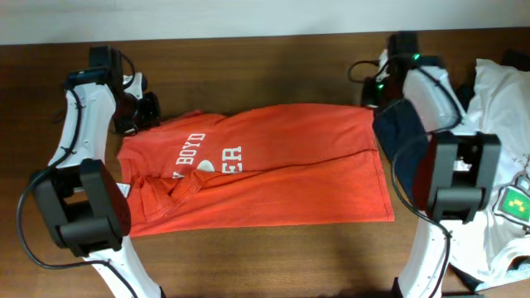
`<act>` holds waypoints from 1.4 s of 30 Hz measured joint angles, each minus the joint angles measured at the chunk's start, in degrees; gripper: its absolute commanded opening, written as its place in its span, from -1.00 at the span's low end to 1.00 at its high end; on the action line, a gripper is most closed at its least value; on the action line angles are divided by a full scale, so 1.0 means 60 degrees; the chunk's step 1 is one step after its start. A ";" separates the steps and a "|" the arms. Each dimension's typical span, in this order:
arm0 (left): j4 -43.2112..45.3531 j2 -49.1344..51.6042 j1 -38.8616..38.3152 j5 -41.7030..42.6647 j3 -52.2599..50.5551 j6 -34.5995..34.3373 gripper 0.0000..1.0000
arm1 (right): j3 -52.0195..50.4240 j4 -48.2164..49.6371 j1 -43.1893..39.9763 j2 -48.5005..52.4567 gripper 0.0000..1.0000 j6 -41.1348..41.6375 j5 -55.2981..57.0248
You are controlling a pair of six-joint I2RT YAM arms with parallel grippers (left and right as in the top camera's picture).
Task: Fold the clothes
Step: 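Grasp the top edge with both grippers and fold it down toward the hem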
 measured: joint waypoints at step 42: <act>-0.2820 -0.0889 0.0761 -0.1111 -0.3235 -0.0342 -0.39 | -0.2718 -0.5023 -0.0656 -0.0200 -0.01 -0.0477 0.0994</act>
